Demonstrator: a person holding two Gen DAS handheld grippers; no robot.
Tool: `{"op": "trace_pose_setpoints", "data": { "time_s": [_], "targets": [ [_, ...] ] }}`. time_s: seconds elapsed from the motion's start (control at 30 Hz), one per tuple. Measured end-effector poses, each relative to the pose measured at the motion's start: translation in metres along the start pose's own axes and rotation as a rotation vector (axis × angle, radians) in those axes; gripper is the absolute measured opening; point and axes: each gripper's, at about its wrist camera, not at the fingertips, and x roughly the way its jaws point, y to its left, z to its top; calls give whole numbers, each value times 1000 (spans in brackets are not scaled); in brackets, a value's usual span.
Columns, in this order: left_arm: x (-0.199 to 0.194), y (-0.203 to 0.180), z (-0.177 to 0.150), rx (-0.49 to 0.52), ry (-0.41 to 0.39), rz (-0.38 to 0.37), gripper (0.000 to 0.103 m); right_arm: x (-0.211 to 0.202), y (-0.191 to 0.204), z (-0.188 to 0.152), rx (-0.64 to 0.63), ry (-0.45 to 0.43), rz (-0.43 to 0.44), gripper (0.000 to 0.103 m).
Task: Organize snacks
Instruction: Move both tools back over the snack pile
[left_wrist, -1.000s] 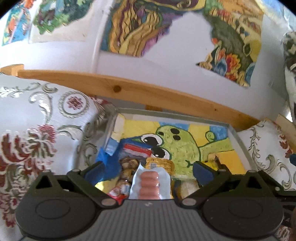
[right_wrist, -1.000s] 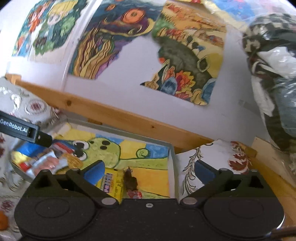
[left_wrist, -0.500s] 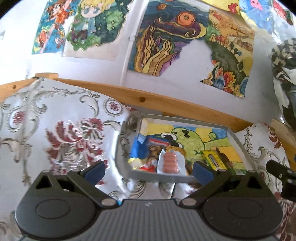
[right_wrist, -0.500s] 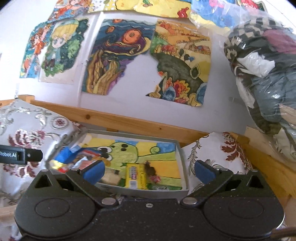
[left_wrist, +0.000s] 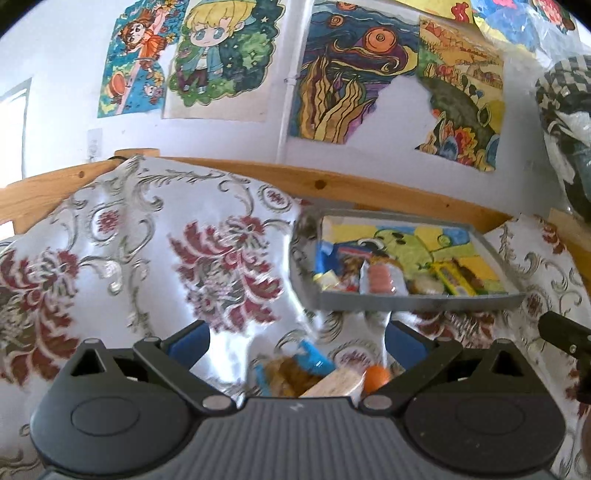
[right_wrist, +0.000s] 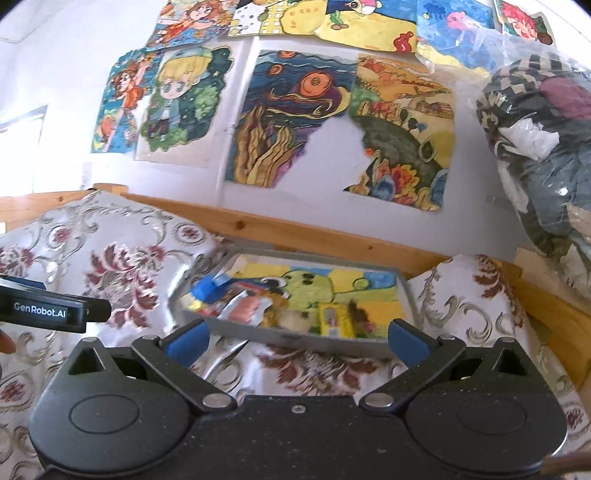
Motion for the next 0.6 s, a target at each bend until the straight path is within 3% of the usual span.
{"op": "trace_pose_setpoints", "data": {
  "time_s": [0.6],
  "targets": [
    [-33,43,-56,48,140,55,103,-30,36,-53,-1,156,68,102]
  ]
}}
